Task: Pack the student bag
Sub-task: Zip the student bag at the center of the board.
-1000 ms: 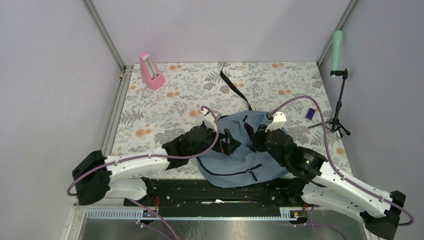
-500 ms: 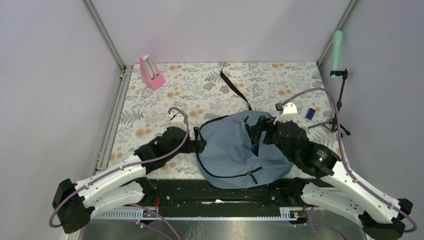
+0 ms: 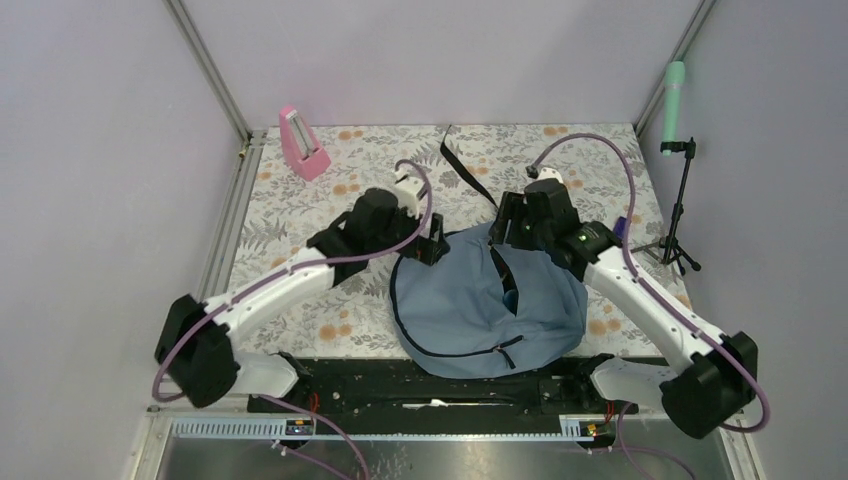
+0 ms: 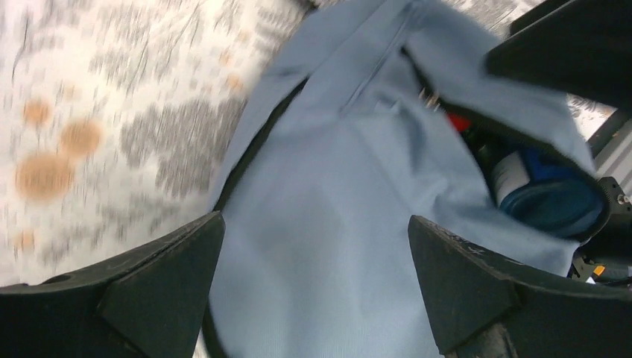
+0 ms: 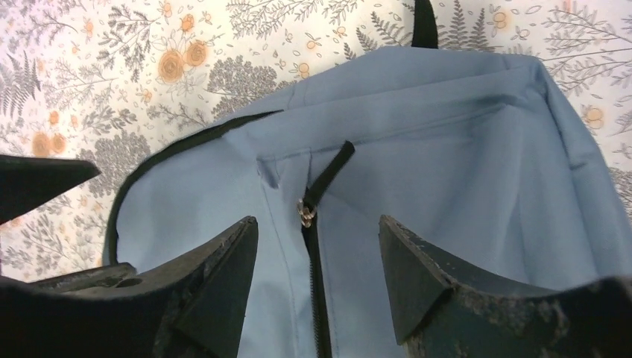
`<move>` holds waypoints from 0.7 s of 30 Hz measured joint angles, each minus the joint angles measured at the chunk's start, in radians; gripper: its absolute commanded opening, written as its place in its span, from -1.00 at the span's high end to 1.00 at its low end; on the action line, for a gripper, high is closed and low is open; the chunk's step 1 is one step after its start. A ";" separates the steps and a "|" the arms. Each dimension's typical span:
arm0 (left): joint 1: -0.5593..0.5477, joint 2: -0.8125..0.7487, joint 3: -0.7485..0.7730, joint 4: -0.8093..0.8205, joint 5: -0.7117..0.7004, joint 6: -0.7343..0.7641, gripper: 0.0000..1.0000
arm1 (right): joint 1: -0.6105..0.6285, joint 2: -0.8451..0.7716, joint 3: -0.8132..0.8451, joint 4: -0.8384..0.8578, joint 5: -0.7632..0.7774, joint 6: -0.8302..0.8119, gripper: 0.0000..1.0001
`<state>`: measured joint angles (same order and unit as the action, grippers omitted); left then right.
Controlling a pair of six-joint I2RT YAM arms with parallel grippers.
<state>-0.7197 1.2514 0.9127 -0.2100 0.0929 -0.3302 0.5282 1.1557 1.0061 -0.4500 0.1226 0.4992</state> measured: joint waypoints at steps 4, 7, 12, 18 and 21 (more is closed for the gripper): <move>0.024 0.164 0.138 0.088 0.130 0.101 -0.97 | -0.009 0.080 0.028 0.038 -0.028 0.046 -0.20; 0.055 0.279 0.191 0.168 0.236 0.137 -0.97 | -0.010 0.122 0.034 0.054 -0.031 0.083 -0.13; 0.077 0.441 0.225 0.264 0.383 0.158 -0.93 | -0.011 0.171 0.038 0.052 -0.005 0.156 -0.12; 0.074 0.527 0.243 0.305 0.488 0.178 -0.86 | -0.012 0.172 0.024 0.064 0.023 0.223 -0.11; 0.074 0.539 0.250 0.321 0.504 0.186 -0.72 | -0.012 0.185 0.024 0.071 0.023 0.242 -0.08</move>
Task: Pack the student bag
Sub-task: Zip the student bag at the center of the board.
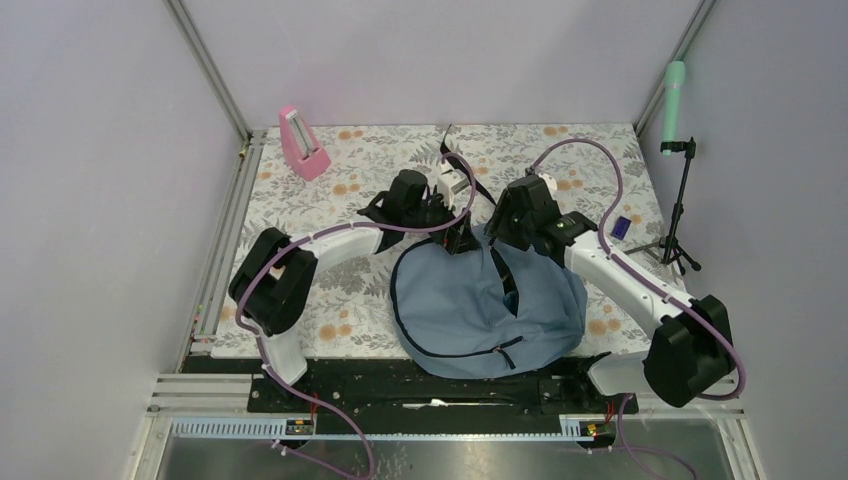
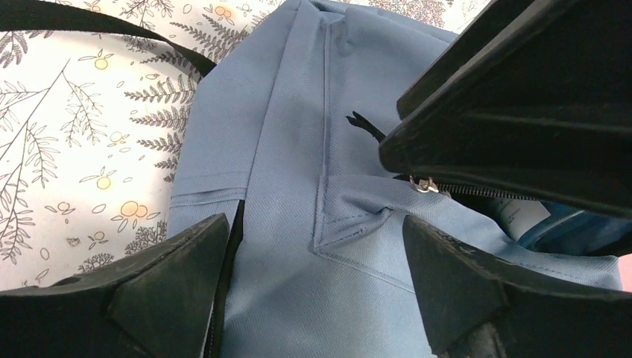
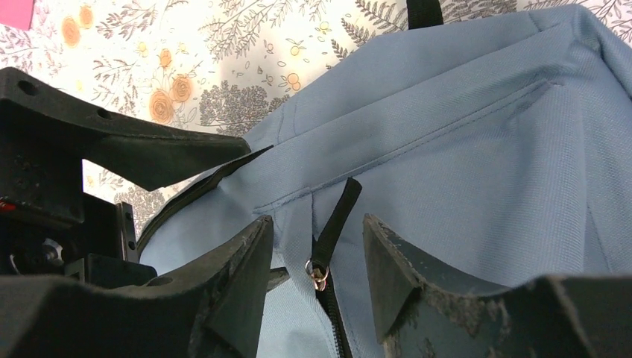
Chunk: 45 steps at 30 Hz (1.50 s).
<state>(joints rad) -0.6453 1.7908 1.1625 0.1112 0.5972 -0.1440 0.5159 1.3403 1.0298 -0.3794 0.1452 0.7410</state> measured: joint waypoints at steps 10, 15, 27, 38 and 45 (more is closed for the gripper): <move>0.000 0.058 0.016 0.028 0.049 0.000 -0.24 | 0.000 0.060 -0.012 0.042 -0.028 0.068 0.13; 0.000 0.067 0.016 0.040 0.062 -0.006 -0.02 | 0.000 0.083 -0.020 0.064 -0.052 0.092 0.31; 0.000 0.086 0.014 0.064 0.096 -0.040 0.69 | 0.000 0.086 -0.045 0.096 -0.059 0.102 1.00; 0.000 0.084 -0.039 0.135 0.063 -0.122 1.00 | 0.000 0.016 -0.157 0.256 -0.096 0.011 1.00; -0.002 0.064 -0.079 0.197 0.027 -0.197 1.00 | 0.000 -0.062 -0.237 0.350 -0.123 -0.103 1.00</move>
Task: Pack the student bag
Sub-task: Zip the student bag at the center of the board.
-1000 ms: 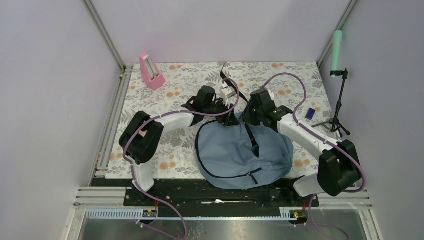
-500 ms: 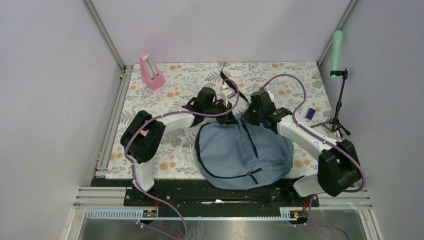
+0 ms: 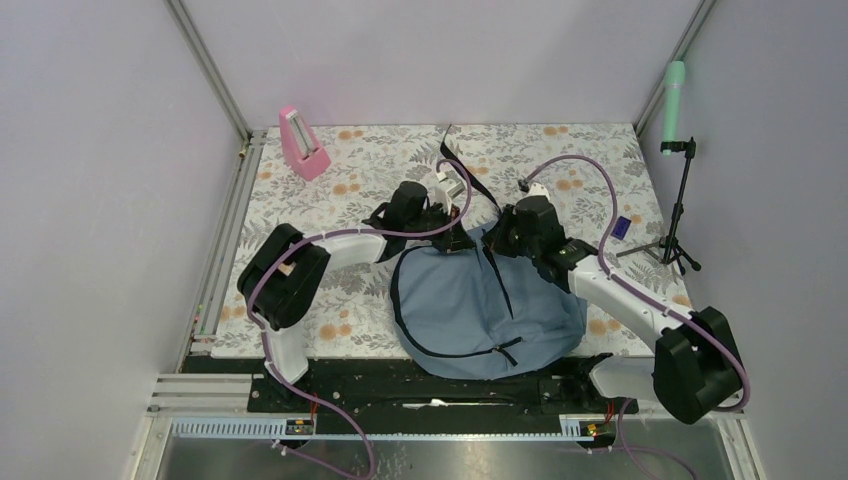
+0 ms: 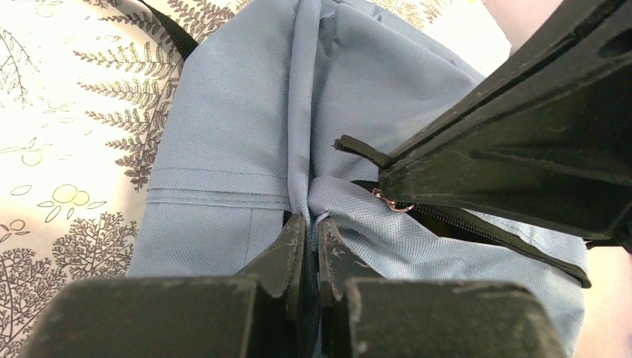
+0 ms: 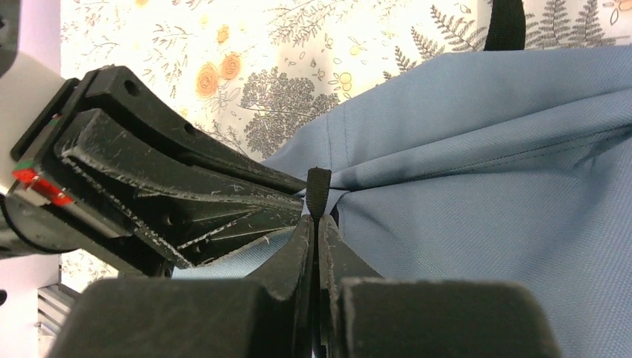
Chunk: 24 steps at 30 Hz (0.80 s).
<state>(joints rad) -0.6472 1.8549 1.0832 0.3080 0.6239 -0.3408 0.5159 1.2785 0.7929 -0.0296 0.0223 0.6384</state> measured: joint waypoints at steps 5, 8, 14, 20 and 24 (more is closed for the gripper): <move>0.001 -0.013 -0.019 0.031 -0.006 -0.046 1.00 | 0.001 -0.048 -0.032 0.026 -0.010 -0.042 1.00; 0.005 -0.021 -0.027 0.045 -0.006 -0.071 1.00 | 0.003 -0.079 -0.046 0.036 -0.016 -0.059 1.00; 0.009 -0.033 -0.037 0.053 -0.006 -0.102 1.00 | 0.011 -0.118 -0.065 0.036 -0.017 -0.067 1.00; 0.023 -0.050 -0.053 0.049 -0.007 -0.124 1.00 | 0.034 -0.138 -0.068 0.034 -0.028 -0.078 1.00; 0.035 -0.066 -0.060 0.038 -0.007 -0.132 1.00 | 0.056 -0.155 -0.068 0.020 -0.025 -0.095 1.00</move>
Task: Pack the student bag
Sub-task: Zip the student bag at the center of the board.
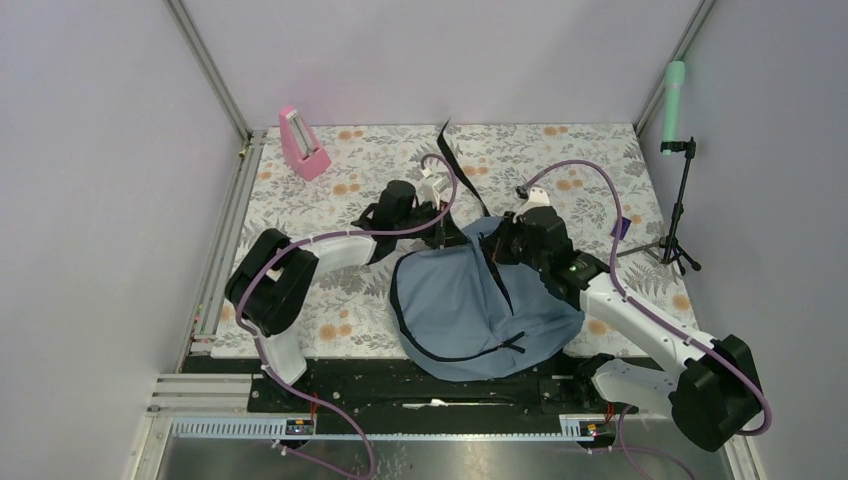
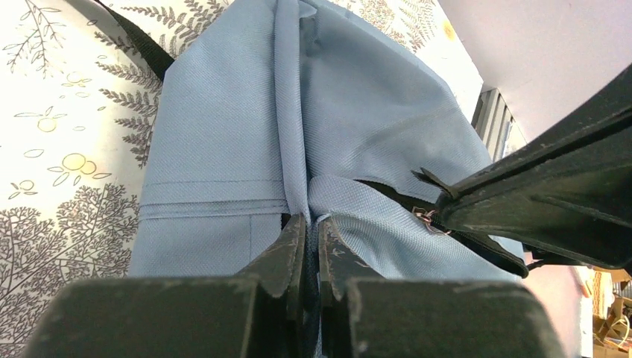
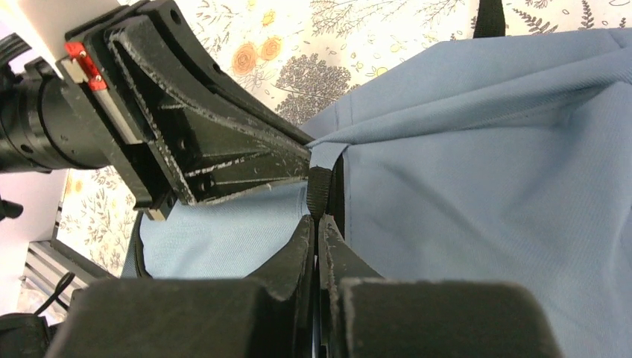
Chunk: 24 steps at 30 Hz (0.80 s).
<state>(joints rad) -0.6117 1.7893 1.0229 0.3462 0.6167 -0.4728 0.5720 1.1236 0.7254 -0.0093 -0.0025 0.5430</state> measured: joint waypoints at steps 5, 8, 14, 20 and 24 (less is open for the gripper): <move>0.020 -0.010 -0.004 -0.013 -0.001 -0.006 1.00 | 0.015 -0.015 0.000 -0.016 0.013 -0.015 1.00; 0.036 -0.020 -0.015 -0.013 -0.004 -0.009 1.00 | 0.018 -0.024 0.000 -0.017 0.013 -0.016 1.00; 0.068 -0.036 -0.042 -0.007 -0.011 -0.025 1.00 | 0.023 -0.042 -0.006 -0.031 0.019 -0.019 1.00; 0.106 -0.048 -0.068 0.006 -0.022 -0.039 1.00 | 0.024 -0.058 -0.010 -0.047 0.020 -0.019 1.00; 0.143 -0.066 -0.084 0.003 -0.039 -0.045 1.00 | 0.024 -0.067 -0.011 -0.053 0.021 -0.020 1.00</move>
<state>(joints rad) -0.4683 1.7229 0.9390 0.3496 0.5777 -0.5182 0.5957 1.0565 0.7147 -0.0620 0.0185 0.5232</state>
